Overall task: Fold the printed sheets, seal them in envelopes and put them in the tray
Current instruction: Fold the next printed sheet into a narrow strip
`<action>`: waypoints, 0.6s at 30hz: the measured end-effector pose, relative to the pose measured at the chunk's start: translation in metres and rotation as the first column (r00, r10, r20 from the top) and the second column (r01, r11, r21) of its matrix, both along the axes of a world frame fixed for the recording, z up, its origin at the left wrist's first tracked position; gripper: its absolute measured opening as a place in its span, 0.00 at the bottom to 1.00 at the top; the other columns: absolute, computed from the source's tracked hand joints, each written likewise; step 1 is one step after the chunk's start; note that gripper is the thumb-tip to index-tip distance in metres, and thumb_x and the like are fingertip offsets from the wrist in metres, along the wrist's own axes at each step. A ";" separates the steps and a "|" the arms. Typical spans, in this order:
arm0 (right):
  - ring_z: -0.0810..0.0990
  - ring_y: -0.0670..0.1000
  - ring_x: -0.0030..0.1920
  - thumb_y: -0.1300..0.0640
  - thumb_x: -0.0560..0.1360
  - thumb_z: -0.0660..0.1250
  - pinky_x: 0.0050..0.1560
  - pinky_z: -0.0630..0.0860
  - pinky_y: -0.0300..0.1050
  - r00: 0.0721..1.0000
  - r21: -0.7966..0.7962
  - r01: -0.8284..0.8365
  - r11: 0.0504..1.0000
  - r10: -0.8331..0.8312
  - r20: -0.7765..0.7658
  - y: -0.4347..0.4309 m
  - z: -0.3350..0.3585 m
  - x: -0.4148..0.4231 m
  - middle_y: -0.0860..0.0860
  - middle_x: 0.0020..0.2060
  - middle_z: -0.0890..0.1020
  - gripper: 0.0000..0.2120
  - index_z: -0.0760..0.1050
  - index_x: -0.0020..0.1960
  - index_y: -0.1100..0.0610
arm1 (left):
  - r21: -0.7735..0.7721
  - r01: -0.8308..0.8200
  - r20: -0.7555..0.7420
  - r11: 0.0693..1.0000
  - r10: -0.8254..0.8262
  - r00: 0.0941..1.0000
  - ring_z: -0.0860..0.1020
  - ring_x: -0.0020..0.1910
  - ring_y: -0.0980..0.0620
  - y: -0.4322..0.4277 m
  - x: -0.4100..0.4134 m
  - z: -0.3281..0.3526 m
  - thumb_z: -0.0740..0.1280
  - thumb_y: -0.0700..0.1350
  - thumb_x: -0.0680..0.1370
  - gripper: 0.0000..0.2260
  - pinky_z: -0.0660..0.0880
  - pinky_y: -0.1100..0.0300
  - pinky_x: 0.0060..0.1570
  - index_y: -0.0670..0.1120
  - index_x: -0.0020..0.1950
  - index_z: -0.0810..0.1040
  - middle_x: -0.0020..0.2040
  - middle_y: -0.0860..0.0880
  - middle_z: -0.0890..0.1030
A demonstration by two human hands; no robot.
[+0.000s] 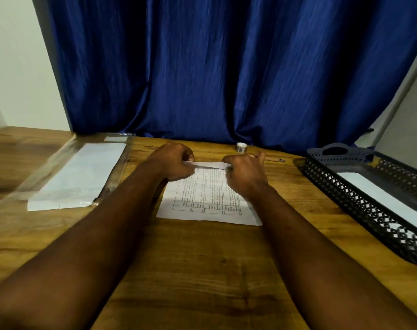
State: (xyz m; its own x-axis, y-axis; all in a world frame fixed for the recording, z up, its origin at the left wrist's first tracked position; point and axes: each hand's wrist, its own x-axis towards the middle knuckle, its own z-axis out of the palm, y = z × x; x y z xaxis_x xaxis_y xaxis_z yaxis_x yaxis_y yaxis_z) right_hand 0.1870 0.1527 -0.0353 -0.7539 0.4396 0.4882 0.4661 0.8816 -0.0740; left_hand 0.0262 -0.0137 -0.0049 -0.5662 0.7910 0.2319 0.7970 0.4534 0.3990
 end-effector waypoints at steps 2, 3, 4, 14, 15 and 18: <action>0.82 0.52 0.55 0.58 0.78 0.66 0.75 0.55 0.67 0.999 -0.024 -0.004 1.000 0.005 0.036 0.000 0.001 0.001 0.46 0.47 0.86 0.11 0.83 0.54 0.45 | -0.049 -0.021 -0.010 0.999 0.020 1.000 0.81 0.49 0.54 0.002 0.002 0.002 0.75 0.66 0.71 0.18 0.80 0.53 0.48 0.54 0.50 0.85 0.46 0.56 0.84; 0.82 0.52 0.56 0.57 0.77 0.67 0.76 0.54 0.68 0.999 -0.050 -0.008 0.999 0.011 0.053 0.000 0.001 0.001 0.45 0.47 0.86 0.11 0.84 0.54 0.45 | -0.082 -0.028 -0.021 0.996 0.026 0.999 0.81 0.49 0.54 0.003 0.004 0.002 0.72 0.74 0.69 0.26 0.80 0.54 0.48 0.54 0.51 0.86 0.48 0.57 0.85; 0.82 0.52 0.57 0.55 0.76 0.66 0.76 0.53 0.70 0.998 -0.074 -0.010 0.997 0.015 0.068 0.000 0.002 0.001 0.44 0.48 0.86 0.12 0.84 0.55 0.45 | -0.117 -0.036 -0.018 0.992 0.034 0.999 0.81 0.49 0.54 0.005 0.006 0.003 0.67 0.79 0.67 0.32 0.80 0.53 0.48 0.54 0.52 0.87 0.48 0.57 0.85; 0.76 0.54 0.70 0.40 0.84 0.49 0.77 0.47 0.72 0.990 -0.191 0.023 0.981 0.005 0.141 -0.012 0.003 -0.004 0.50 0.69 0.80 0.25 0.76 0.69 0.50 | -0.196 -0.074 -0.127 0.978 0.050 0.991 0.75 0.70 0.44 0.018 0.014 -0.018 0.61 0.59 0.85 0.23 0.73 0.47 0.68 0.48 0.75 0.75 0.73 0.45 0.77; 0.72 0.54 0.74 0.42 0.86 0.49 0.79 0.48 0.70 0.988 -0.214 0.007 0.977 0.026 0.153 -0.016 0.002 -0.006 0.50 0.75 0.76 0.24 0.72 0.74 0.50 | -0.192 -0.039 -0.101 0.981 0.019 0.995 0.73 0.73 0.44 0.020 0.016 -0.021 0.59 0.56 0.86 0.22 0.71 0.47 0.71 0.48 0.77 0.73 0.75 0.44 0.75; 0.54 0.51 0.85 0.43 0.88 0.47 0.83 0.45 0.60 0.954 -0.373 -0.062 0.926 0.165 0.250 -0.024 0.000 -0.011 0.49 0.85 0.56 0.28 0.54 0.86 0.51 | -0.222 0.034 -0.055 0.974 -0.047 0.997 0.59 0.83 0.46 0.026 0.016 -0.032 0.53 0.52 0.89 0.24 0.57 0.48 0.81 0.47 0.84 0.61 0.84 0.46 0.61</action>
